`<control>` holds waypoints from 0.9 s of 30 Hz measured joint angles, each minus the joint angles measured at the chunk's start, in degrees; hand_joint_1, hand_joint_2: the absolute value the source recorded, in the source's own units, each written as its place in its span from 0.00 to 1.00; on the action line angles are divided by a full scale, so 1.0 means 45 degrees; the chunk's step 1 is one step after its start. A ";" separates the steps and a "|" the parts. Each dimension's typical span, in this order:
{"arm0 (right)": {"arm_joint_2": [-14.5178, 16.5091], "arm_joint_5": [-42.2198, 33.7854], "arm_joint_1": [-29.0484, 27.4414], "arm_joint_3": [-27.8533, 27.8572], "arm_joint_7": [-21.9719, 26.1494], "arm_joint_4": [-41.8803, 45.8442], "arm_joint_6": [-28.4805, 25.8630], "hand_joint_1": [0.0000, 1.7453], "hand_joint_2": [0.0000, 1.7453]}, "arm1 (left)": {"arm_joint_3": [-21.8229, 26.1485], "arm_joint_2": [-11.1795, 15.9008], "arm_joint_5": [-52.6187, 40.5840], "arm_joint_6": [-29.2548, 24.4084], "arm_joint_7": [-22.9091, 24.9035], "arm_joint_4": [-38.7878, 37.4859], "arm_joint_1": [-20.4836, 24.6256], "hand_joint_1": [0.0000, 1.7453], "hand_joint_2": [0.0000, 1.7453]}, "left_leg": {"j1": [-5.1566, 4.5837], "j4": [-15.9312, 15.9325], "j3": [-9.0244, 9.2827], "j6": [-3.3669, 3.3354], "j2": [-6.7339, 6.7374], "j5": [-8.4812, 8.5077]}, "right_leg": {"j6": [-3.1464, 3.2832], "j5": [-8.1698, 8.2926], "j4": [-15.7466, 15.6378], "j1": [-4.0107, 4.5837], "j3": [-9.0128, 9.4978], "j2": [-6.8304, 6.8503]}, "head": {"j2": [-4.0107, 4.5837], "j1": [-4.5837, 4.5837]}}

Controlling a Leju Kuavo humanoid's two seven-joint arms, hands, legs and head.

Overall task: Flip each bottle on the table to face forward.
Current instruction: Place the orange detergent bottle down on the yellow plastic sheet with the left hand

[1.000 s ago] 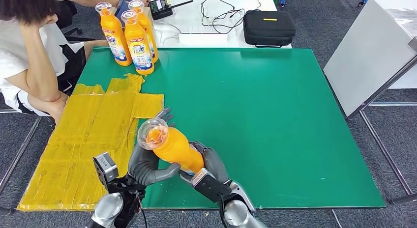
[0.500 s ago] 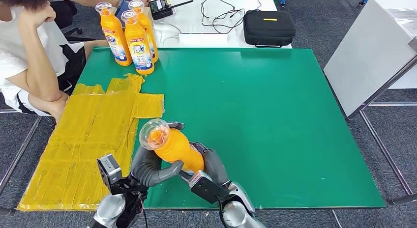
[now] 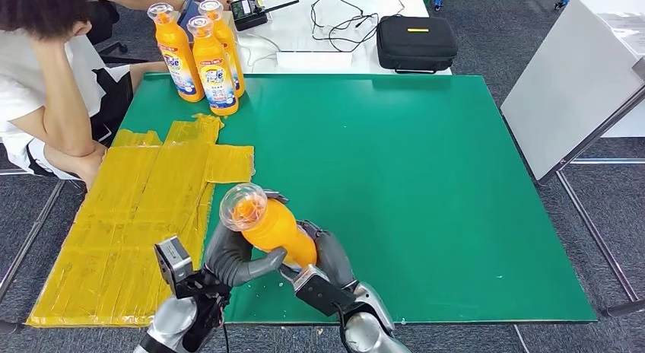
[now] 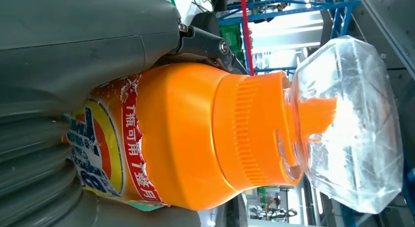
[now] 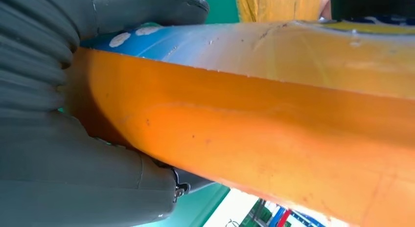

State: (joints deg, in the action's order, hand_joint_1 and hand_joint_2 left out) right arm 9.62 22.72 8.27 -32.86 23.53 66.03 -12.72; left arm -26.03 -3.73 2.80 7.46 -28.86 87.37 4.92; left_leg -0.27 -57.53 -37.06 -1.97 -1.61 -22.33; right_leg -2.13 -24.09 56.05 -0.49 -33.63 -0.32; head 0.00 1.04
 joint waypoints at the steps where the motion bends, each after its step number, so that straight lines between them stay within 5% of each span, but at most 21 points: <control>1: -0.0004 -0.0013 -0.0046 0.0012 0.0023 0.0103 -0.0052 0.00 1.00 | 0.0002 0.0007 -0.0134 -0.0139 -0.0006 0.0012 -0.0004 1.00 1.00 | 0.0000 0.0000 0.0000 0.0000 0.0000 0.0000 | 0.0000 0.0000 0.0000 0.0000 -0.0001 0.0000 | 0.0000 0.0000; 11: -0.0389 -0.0424 -0.0845 0.0430 0.0314 0.2379 -0.0410 0.00 1.00 | 0.0216 0.0575 -0.4240 -0.3593 0.0304 0.0642 0.0218 1.00 1.00 | 0.0001 -0.0001 -0.0002 0.0000 0.0002 0.0002 | 0.0000 0.0002 0.0000 0.0000 -0.0008 0.0001 | 0.0000 0.0000; 18: -0.0886 -0.0813 -0.2040 0.1337 0.0730 0.4957 -0.0267 0.00 1.00 | 0.0985 0.1693 -1.1404 -0.6912 0.2815 0.1060 0.1032 1.00 1.00 | 0.0002 0.0000 -0.0008 0.0002 0.0001 0.0004 | 0.0001 0.0001 0.0002 0.0001 -0.0018 0.0003 | 0.0000 0.0000; 27: -0.1083 -0.0907 -0.2615 0.1830 0.0862 0.6330 -0.0142 0.00 1.00 | 0.1410 0.2217 -1.3052 -0.7413 0.3647 0.0594 0.1769 1.00 1.00 | 0.0001 -0.0001 -0.0009 0.0005 0.0005 0.0007 | 0.0001 0.0002 0.0003 -0.0002 -0.0019 0.0001 | 0.0000 -0.0001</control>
State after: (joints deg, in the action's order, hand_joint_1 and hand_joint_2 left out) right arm 4.75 18.64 -3.50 -24.62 27.41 94.51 -13.35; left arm -19.68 6.24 -55.93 -25.90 -12.45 90.04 12.88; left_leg -0.27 -57.54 -37.10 -1.95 -1.58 -22.30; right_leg -2.13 -24.08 56.07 -0.50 -33.72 -0.31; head 0.00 1.04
